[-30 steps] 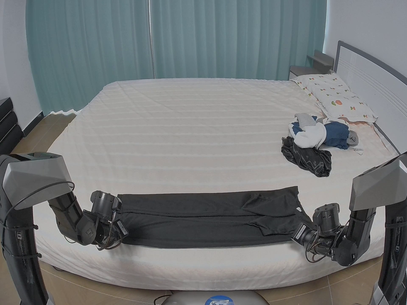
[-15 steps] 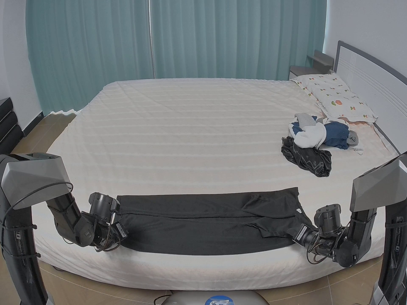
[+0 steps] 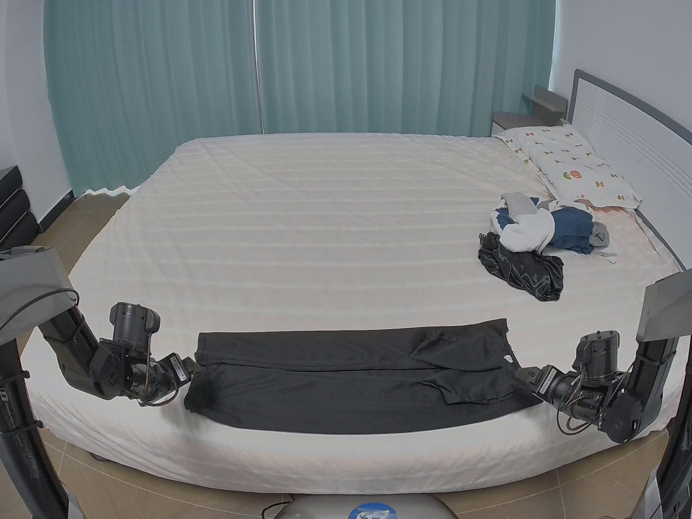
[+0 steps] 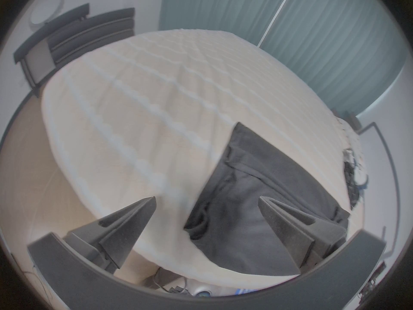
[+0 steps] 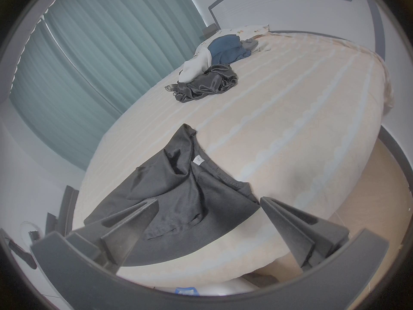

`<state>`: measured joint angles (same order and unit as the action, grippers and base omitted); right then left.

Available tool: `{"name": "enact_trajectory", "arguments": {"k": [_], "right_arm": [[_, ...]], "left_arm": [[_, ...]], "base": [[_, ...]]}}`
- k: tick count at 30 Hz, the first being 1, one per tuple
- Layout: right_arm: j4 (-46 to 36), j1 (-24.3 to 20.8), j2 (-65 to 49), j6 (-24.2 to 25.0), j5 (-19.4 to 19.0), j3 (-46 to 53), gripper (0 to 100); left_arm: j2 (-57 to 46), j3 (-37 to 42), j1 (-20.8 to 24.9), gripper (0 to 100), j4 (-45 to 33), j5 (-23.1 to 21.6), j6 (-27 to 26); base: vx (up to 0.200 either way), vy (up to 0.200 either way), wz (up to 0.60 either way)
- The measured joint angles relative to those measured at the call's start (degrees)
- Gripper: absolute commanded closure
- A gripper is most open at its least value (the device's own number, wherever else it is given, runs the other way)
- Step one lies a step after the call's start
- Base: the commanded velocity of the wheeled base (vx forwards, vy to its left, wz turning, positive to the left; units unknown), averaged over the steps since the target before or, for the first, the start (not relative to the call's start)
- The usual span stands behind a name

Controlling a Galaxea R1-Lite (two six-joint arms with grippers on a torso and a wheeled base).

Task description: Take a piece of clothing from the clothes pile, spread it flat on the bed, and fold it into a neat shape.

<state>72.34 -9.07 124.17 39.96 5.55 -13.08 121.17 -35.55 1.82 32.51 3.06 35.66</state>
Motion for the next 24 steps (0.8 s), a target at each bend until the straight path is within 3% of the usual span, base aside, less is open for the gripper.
{"name": "enact_trajectory", "arguments": {"k": [4, 8, 13, 20, 24], "right_arm": [[0.7, 2.4, -0.5, -0.2, -6.2, 0.1, 0], [2.9, 4.6, -0.2, -0.4, -9.9, 0.4, 0], [5.7, 6.7, 1.2, -0.5, -11.4, 0.7, 0], [10.7, 7.6, 4.2, -1.0, -12.8, 0.7, 0], [11.3, 7.9, 5.5, -1.2, -14.9, 1.3, 0]], "left_arm": [[-0.4, -2.5, -2.0, 0, -0.1, -8.6, -3.3], [0.4, -5.2, -3.5, 0, -0.1, -14.7, -9.3], [3.9, -10.4, -4.3, 0, -0.2, -17.1, -17.6], [11.7, -18.6, -4.5, 0, -0.4, -20.9, -24.0], [14.8, -21.0, -4.6, 0, -0.4, -21.6, -24.8]], "base": [[0.0, 0.0, 0.0], [0.0, 0.0, 0.0], [0.0, 0.0, 0.0], [0.0, 0.0, 0.0], [0.0, 0.0, 0.0]]}}
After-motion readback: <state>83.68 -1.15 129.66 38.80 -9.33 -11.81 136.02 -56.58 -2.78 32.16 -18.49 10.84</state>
